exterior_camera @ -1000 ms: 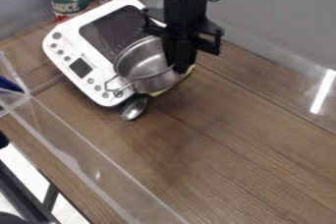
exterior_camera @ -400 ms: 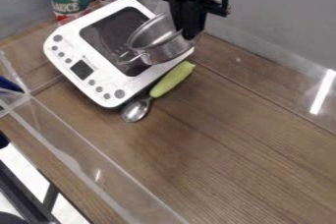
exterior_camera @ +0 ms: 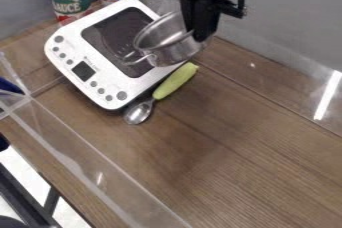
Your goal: Put silver pot on the white and black stove top
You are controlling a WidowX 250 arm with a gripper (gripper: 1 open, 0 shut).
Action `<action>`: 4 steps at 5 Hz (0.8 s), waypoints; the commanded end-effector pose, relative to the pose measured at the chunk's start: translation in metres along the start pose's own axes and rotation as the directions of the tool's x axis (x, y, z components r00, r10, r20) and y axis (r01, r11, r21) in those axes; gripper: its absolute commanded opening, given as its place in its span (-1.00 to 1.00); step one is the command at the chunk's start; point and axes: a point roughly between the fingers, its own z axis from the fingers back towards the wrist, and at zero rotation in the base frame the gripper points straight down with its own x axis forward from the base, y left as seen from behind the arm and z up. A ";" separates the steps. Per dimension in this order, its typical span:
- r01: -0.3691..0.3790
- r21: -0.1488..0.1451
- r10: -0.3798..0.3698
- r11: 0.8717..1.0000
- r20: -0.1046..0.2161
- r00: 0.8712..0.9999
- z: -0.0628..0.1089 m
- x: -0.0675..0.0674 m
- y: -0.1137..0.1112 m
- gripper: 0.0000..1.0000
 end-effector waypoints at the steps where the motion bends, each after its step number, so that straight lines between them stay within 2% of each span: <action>1: 0.004 0.015 -0.005 1.000 0.046 0.999 0.025 0.003 -0.009 -1.00; 3: -0.026 0.033 0.025 0.999 0.030 0.999 0.014 0.001 0.002 -1.00; 4: -0.074 0.045 0.073 0.996 0.023 0.997 0.019 0.004 -0.002 -1.00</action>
